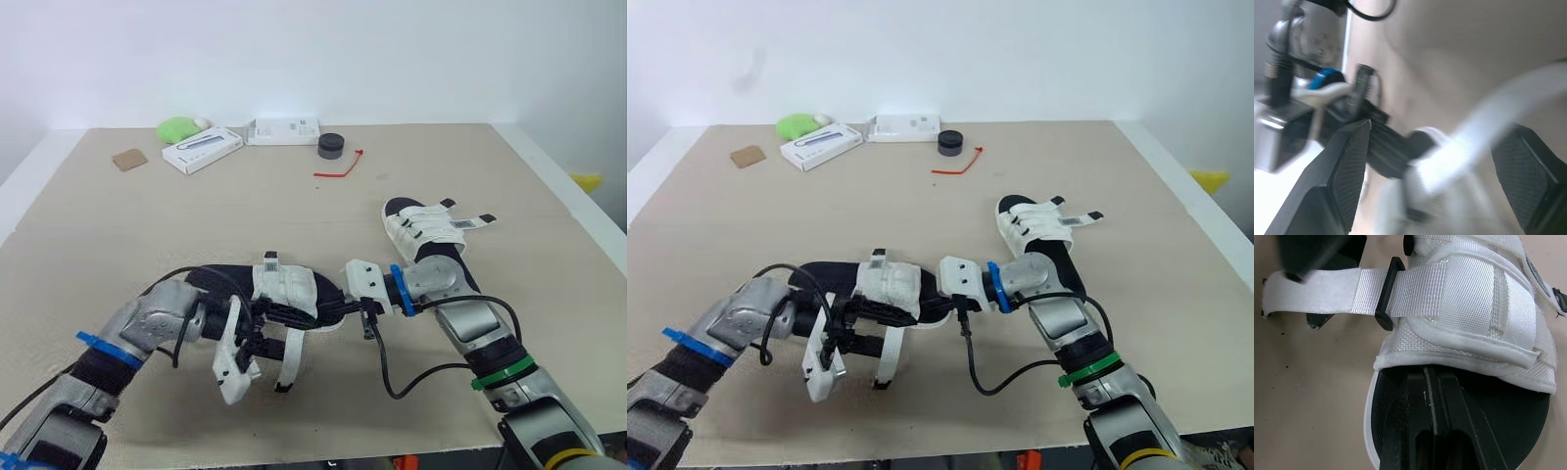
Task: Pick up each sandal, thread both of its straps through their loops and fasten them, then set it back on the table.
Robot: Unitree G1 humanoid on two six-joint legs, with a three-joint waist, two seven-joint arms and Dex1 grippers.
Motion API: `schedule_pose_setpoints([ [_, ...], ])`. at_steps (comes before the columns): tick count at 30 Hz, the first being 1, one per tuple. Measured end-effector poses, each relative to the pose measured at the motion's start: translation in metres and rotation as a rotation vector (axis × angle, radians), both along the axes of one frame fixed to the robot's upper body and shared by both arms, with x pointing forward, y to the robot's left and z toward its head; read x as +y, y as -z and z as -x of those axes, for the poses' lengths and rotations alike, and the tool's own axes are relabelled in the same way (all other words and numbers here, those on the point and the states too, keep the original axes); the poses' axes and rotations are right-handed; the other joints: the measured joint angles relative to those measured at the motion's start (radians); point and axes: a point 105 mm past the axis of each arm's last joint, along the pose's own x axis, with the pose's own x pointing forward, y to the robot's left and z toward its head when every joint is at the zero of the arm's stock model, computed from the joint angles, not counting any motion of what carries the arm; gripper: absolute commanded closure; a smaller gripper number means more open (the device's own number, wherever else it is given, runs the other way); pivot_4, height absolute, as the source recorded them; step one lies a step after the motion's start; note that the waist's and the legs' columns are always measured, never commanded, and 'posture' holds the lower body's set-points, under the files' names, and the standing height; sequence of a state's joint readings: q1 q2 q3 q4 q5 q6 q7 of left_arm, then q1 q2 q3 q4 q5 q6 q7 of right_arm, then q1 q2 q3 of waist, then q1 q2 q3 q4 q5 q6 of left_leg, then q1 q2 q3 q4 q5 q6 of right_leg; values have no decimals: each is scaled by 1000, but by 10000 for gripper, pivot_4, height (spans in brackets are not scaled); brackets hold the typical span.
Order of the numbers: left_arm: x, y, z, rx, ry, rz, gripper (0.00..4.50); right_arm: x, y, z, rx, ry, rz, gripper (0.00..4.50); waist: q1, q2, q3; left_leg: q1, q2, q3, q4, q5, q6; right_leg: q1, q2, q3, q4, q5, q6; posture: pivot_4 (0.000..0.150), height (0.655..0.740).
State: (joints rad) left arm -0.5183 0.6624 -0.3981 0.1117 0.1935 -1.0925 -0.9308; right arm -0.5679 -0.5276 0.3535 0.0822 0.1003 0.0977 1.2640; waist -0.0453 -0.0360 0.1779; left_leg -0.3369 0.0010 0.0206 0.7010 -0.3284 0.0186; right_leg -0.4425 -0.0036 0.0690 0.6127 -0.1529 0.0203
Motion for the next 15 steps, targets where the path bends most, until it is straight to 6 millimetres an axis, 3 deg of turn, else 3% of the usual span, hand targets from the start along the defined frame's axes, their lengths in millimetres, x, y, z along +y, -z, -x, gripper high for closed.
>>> schedule_pose_setpoints([
  [2, -2, -1, 2, 28, 7, -12, 9429, 0, 0, 0, 0, 0, 0, 45000, 0, 0, 0, 0, 0, 0, 0, 0, 0, 0, 0, 0, 0, 0, 0, 1500, 7400],
  [6, -5, 0, 9, 95, 18, -54, 20865, 0, 0, 0, 0, 3, 0, 45000, 0, 0, 0, 0, 0, 0, 0, 0, 0, 0, 0, 0, 0, -2, 3, 1500, 7400],
  [7, -5, -1, 10, 103, 19, -62, 27274, 0, 0, 0, 0, 3, 0, 45000, 0, 0, 0, 0, 0, 0, 0, 0, 0, 0, 0, 0, 0, -2, 3, 1500, 7400],
  [10, -4, -1, 9, 122, 6, -76, 38851, 0, 0, 0, 1, 3, 0, 45000, 0, 0, 0, 0, 0, 0, 0, 0, 0, 0, 1, 0, 0, -2, 3, 1500, 7400],
  [13, -5, -3, 9, 132, 2, -73, 44212, 0, 0, 0, 1, 3, 0, 45000, 0, 0, 0, 0, 0, 0, 0, 0, 0, 0, 0, 1, 0, -2, 3, 1500, 7400],
  [15, -5, -5, 9, 147, -1, -58, 44212, 0, 0, 0, 0, 3, 0, 45000, 0, 0, 0, 0, 0, 0, 0, 0, 0, 0, 0, 1, 0, -2, 3, 1500, 7400],
])
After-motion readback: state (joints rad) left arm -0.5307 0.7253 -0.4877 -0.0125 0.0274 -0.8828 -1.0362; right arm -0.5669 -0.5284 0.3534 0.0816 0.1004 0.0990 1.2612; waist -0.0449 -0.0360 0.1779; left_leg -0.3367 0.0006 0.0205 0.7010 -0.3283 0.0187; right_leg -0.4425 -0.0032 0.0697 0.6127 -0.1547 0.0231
